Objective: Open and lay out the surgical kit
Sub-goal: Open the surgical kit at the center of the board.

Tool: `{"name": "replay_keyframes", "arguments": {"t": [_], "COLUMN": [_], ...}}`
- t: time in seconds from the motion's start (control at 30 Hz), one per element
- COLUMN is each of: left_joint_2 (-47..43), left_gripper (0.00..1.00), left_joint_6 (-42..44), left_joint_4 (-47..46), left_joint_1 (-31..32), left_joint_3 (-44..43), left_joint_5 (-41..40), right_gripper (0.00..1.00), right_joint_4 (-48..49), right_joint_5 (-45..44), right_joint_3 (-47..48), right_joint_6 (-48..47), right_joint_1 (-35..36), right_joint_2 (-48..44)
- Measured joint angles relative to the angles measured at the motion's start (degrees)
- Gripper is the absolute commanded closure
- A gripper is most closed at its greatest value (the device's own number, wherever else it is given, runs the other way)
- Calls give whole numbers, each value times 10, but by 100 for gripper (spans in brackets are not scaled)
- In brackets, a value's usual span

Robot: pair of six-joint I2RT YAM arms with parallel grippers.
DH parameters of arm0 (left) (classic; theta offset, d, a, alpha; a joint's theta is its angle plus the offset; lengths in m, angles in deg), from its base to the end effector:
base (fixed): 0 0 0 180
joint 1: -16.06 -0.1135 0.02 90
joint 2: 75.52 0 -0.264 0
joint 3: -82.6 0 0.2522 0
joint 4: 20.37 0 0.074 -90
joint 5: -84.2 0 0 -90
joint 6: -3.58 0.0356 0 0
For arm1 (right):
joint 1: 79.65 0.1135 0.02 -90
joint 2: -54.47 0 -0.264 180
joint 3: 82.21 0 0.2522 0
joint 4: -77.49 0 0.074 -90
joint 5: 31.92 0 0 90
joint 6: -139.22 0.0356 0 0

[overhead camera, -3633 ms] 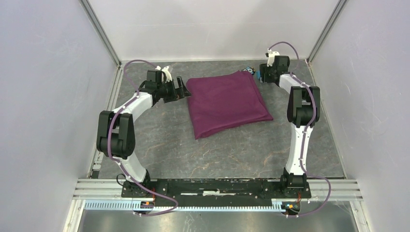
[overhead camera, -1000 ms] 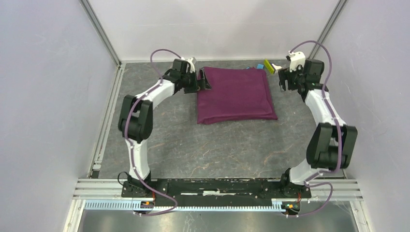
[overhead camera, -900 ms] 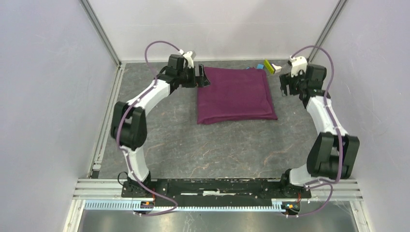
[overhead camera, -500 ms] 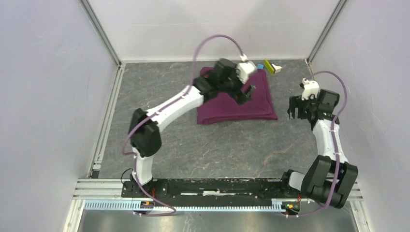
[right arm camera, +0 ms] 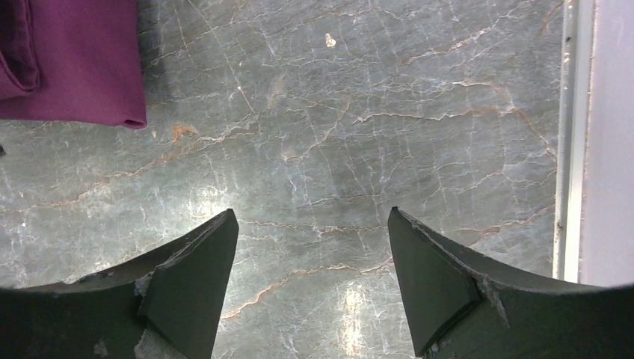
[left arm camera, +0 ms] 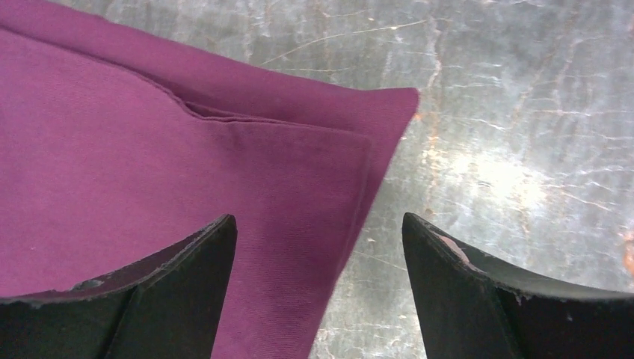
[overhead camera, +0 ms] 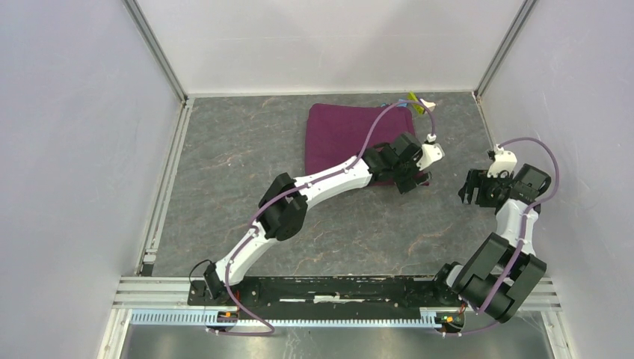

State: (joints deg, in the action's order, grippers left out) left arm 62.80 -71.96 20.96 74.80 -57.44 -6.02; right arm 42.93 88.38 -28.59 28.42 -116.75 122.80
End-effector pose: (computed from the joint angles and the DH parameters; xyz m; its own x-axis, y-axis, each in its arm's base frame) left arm 0.2874 -0.4732 0.2267 -0.1073 0.6579 -0.7454 0.9089 0.3688 0.1947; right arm 0.1981 -0.1273 0.2154 -0.6567 0.1123 -0.7457 0.0268 0.9917 0.1257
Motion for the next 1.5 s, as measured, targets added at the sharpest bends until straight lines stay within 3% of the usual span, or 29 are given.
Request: {"name": "replay_keyframes", "arguments": {"t": [0.27,0.6,0.83,0.93,1.13,1.2,1.33,1.37,1.5], "left_joint_2": [5,5,8,8,8,8,8,8,8], "left_gripper": [19,38,26,28,44,54,93,97,98], "left_joint_6": [0,-2,-4,-4,-5,-5,-10,-12,-17], "left_joint_4": [-9,-8,-6,-7,-7,-7,-7,-7,-7], "left_joint_1": [-7,-7,-9,-10,-11,-11,-14,-15,-21], "left_joint_3": [-14,-14,-17,-17,-17,-17,-17,-17,-17], "left_joint_5": [-28,-7,-5,2,3,2,1,0,-8], "right_gripper": [20,20,20,20,20,20,20,20,20], "right_joint_4": [-7,-8,-8,-9,-10,-10,-11,-11,-12], "right_joint_5": [36,49,56,57,58,58,58,58,59], "right_joint_3": [0,-1,-2,-2,-2,-2,-2,-2,-2], "right_joint_6": [-16,-23,-27,-27,-27,-27,-27,-27,-27], "right_joint_1": [-12,-13,-14,-15,-16,-16,-16,-16,-16], "right_joint_2": [15,27,29,29,33,35,37,37,38]}}
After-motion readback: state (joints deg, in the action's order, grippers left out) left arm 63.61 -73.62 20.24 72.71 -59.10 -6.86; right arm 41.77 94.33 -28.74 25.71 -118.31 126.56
